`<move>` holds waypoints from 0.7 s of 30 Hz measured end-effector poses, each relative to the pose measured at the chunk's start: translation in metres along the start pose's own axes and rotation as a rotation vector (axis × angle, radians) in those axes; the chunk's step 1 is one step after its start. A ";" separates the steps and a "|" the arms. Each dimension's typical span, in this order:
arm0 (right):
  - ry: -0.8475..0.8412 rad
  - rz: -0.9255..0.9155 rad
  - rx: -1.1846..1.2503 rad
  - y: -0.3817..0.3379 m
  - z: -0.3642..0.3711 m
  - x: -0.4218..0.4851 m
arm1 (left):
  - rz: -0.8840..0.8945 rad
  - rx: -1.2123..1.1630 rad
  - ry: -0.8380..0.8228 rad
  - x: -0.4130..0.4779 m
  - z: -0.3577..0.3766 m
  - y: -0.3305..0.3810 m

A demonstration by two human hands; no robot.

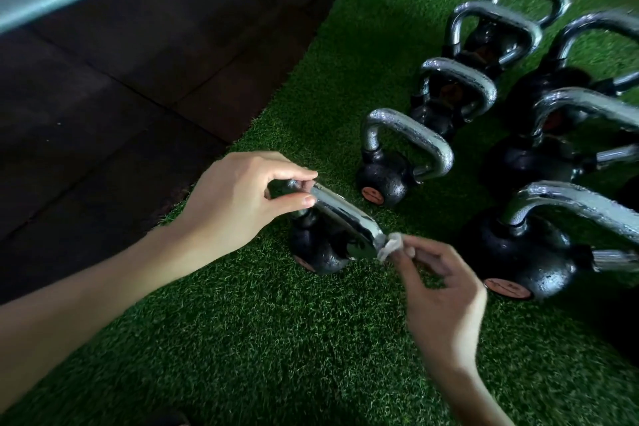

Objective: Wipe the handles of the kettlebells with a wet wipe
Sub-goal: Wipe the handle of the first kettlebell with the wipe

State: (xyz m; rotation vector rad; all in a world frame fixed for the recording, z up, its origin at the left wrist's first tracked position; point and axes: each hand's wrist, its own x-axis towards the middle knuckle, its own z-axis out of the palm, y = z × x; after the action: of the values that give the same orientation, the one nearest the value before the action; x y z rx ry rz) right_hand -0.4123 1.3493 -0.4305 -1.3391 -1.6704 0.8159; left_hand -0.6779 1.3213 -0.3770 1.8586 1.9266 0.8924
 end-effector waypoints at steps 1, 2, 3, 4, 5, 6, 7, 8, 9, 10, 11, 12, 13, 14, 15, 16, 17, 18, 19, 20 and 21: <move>0.006 -0.053 0.030 -0.017 -0.005 0.003 | -0.036 -0.102 -0.017 -0.002 -0.003 0.007; -0.006 -0.103 0.046 -0.034 -0.007 0.009 | -0.101 -0.269 -0.061 -0.003 -0.006 0.015; -0.038 -0.152 0.060 -0.050 -0.007 0.014 | -0.186 -0.455 -0.133 -0.003 -0.008 0.023; -0.072 -0.206 0.063 -0.062 -0.004 0.020 | -0.274 -0.609 -0.211 -0.003 -0.010 0.032; -0.093 -0.266 0.051 -0.072 -0.001 0.026 | -0.334 -0.701 -0.261 -0.002 -0.009 0.039; -0.094 -0.319 0.027 -0.077 0.002 0.031 | -0.373 -0.763 -0.283 0.000 -0.009 0.044; -0.081 -0.358 0.005 -0.080 0.004 0.036 | -0.396 -0.810 -0.281 0.003 -0.008 0.047; -0.061 -0.378 -0.015 -0.082 0.006 0.041 | -0.425 -0.848 -0.270 0.005 -0.009 0.050; -0.042 -0.377 -0.027 -0.084 0.008 0.045 | -0.448 -0.874 -0.261 0.008 -0.010 0.051; -0.037 -0.365 -0.033 -0.086 0.009 0.049 | -0.469 -0.898 -0.258 0.009 -0.011 0.051; -0.049 -0.356 -0.029 -0.088 0.011 0.052 | -0.478 -0.923 -0.260 0.010 -0.012 0.050; -0.075 -0.348 -0.020 -0.088 0.012 0.054 | -0.487 -0.938 -0.257 0.010 -0.012 0.048; -0.111 -0.334 -0.011 -0.088 0.012 0.054 | -0.488 -0.941 -0.237 0.009 -0.013 0.045; -0.153 -0.313 -0.010 -0.086 0.011 0.055 | -0.477 -0.929 -0.191 0.008 -0.014 0.041; -0.194 -0.292 -0.024 -0.084 0.008 0.056 | -0.431 -0.881 -0.120 0.007 -0.013 0.036; -0.228 -0.275 -0.058 -0.081 0.005 0.058 | -0.345 -0.760 -0.032 0.005 -0.013 0.030; -0.254 -0.262 -0.111 -0.077 0.001 0.061 | -0.227 -0.576 0.047 0.003 -0.011 0.023; -0.280 -0.246 -0.169 -0.074 -0.003 0.063 | -0.105 -0.397 0.082 0.002 -0.009 0.018; -0.313 -0.222 -0.216 -0.071 -0.006 0.065 | 0.003 -0.255 0.078 0.002 -0.004 0.016; -0.354 -0.188 -0.251 -0.069 -0.009 0.067 | 0.090 -0.145 0.057 0.002 0.000 0.014; -0.401 -0.157 -0.286 -0.066 -0.010 0.069 | 0.171 -0.055 0.032 0.002 0.006 0.015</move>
State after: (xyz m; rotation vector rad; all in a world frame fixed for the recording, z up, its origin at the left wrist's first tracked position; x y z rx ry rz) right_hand -0.4390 1.4018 -0.3542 -1.2671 -2.2470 0.8123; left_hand -0.6628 1.3237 -0.3712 2.0113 1.7621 1.0224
